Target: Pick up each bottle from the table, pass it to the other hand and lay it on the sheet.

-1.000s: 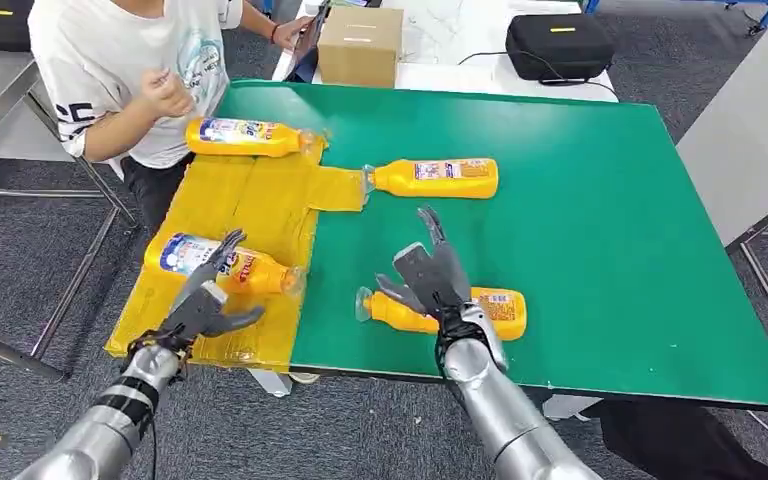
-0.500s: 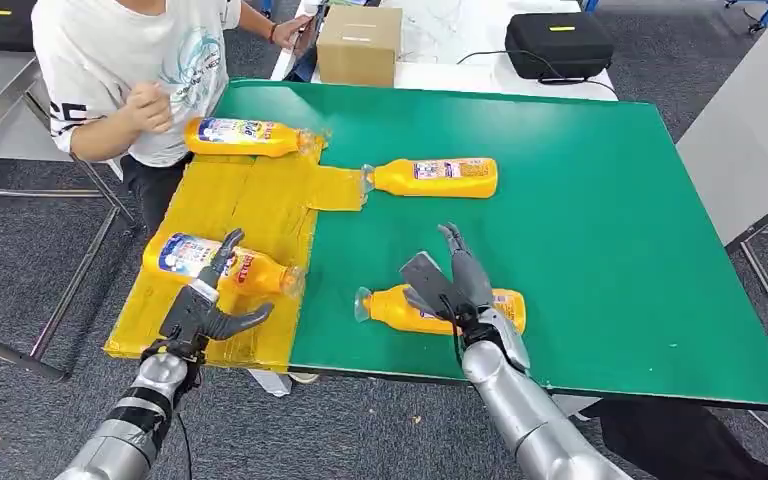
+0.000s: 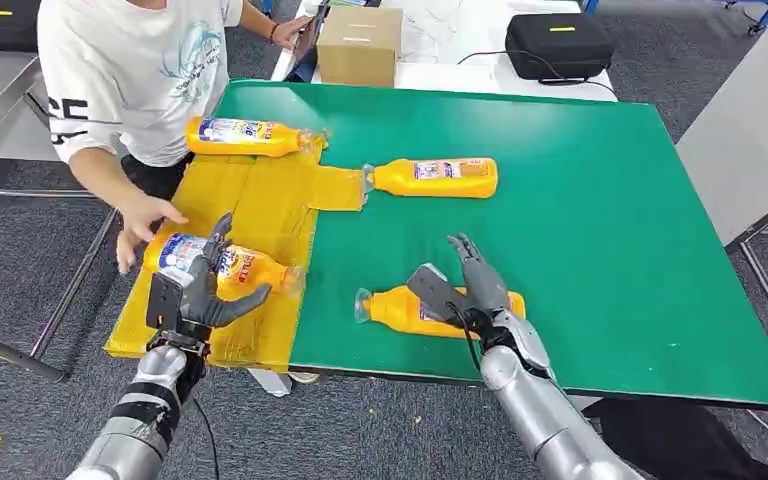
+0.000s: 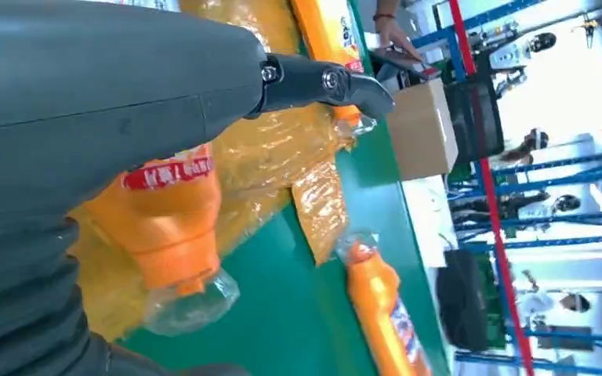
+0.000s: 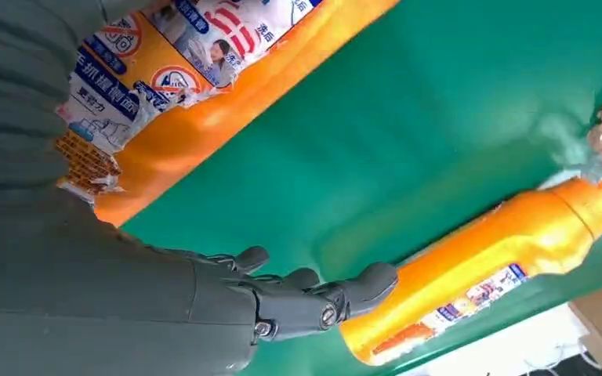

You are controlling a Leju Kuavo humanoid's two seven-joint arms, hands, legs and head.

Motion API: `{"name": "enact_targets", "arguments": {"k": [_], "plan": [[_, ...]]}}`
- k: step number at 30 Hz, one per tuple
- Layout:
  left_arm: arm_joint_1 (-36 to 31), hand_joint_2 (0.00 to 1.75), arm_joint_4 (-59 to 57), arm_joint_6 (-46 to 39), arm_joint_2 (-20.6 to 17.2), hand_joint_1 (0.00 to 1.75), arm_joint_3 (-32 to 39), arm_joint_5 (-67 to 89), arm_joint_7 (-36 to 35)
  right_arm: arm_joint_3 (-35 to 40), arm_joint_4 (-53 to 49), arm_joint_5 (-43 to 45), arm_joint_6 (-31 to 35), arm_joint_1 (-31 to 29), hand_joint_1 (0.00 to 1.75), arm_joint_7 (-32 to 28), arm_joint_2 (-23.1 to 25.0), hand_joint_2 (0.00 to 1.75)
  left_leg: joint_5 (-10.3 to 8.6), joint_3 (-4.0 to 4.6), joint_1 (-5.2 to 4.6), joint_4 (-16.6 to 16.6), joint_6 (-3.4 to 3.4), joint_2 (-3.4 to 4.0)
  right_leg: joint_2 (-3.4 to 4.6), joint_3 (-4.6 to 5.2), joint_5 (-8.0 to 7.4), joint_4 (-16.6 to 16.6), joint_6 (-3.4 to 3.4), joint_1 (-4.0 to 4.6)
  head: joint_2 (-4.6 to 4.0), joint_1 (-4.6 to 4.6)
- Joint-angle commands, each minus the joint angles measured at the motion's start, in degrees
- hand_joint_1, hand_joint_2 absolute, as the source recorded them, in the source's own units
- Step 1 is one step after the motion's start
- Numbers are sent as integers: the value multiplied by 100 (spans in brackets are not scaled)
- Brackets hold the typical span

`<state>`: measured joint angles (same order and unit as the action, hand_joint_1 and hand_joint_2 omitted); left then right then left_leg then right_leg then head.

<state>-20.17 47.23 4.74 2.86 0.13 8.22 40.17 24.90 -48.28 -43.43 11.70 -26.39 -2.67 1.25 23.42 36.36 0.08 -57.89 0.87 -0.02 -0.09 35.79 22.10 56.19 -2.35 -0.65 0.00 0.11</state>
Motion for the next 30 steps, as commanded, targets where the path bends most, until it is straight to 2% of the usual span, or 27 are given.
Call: {"name": "enact_targets", "arguments": {"k": [1,5,7,10,30], "plan": [[-258,175,-140,80,209,0,317,-82,-17,266,-668,-304,-290,589,0,156,-441,175,7,-25,8,5,-4,-23,-24,-34,13,-7,7,8,0,0],[-226,175,-80,117,209,0,362,-107,-17,233,-1082,-504,-368,817,0,333,-687,175,15,-40,7,3,-5,-32,-33,-52,24,-5,9,7,0,-2],[-208,175,-57,139,209,0,383,-110,-17,190,-1322,-572,-447,908,0,399,-802,175,5,-20,4,2,-3,-18,-18,-27,10,-5,4,4,0,0],[-219,175,-87,137,218,0,390,-103,-17,128,-1512,-569,-433,984,0,397,-837,175,10,-25,2,0,-3,-28,-22,-34,17,0,7,2,0,-2],[-165,175,-15,173,216,0,403,-118,-17,112,-1518,-901,-823,887,0,629,-1091,175,7,-12,2,1,-3,-15,-4,-18,8,-1,5,2,0,-2]]}}
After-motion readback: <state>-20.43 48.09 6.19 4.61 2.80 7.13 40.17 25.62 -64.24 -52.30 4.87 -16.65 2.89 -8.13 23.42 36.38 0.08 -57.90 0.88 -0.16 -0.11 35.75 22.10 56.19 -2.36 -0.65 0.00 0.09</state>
